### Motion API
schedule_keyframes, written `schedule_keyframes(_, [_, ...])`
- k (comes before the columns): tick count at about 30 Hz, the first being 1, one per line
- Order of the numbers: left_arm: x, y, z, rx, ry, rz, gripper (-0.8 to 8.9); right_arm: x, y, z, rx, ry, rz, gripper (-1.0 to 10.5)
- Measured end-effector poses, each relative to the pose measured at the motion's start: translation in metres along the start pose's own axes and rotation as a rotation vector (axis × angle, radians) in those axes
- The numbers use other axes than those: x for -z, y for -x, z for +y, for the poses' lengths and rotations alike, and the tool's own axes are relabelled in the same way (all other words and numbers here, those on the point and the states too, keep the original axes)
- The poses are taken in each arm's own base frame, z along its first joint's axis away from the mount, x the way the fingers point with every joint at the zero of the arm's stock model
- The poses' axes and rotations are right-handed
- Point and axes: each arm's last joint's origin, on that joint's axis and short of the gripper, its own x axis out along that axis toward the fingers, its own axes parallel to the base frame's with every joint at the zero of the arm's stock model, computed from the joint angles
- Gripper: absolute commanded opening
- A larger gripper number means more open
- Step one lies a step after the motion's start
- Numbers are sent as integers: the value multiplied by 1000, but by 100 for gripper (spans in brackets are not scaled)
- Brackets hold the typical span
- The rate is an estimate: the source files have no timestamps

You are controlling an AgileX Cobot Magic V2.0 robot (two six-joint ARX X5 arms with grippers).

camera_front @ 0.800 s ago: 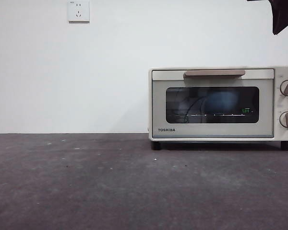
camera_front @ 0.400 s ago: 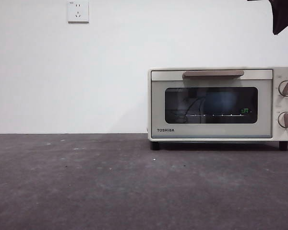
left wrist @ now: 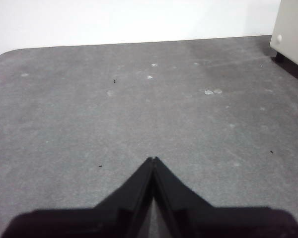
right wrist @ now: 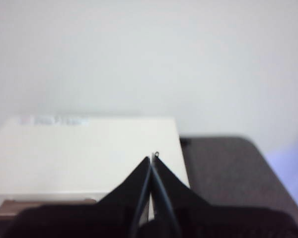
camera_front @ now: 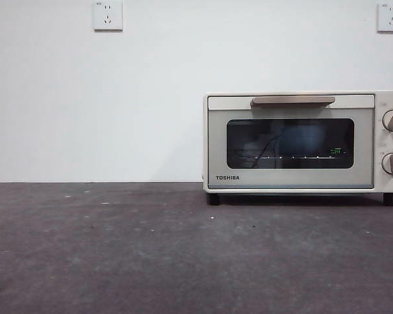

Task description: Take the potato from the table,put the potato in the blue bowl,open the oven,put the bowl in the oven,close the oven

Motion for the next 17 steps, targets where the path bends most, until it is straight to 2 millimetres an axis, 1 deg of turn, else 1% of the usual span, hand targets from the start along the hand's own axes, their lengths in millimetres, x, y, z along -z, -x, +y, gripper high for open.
schedule_keyframes(1, [0,0,0,0,0,0,-4,8,9,-1,2,-5,-31,1])
schedule_keyframes(2, [0,0,0,0,0,1,-4,19,21,-2,3,-9,-59,1])
schedule_keyframes(4, [0,0,0,0,0,2,-4,38,37,-4,4,-11,-66,1])
schedule_keyframes(5, [0,0,0,0,0,2,-4,51,47,-5,5,-11,-67,1])
schedule_keyframes(8, [0,0,0,0,0,3,-4,79,64,-6,7,-10,-104,1])
schedule_keyframes(10, [0,0,0,0,0,4,-4,94,68,-6,13,-18,-148,1])
schedule_keyframes(12, [0,0,0,0,0,4,-4,117,67,-6,25,-21,-169,1])
schedule_keyframes(17, [0,0,0,0,0,6,-4,184,63,-6,25,-23,-127,1])
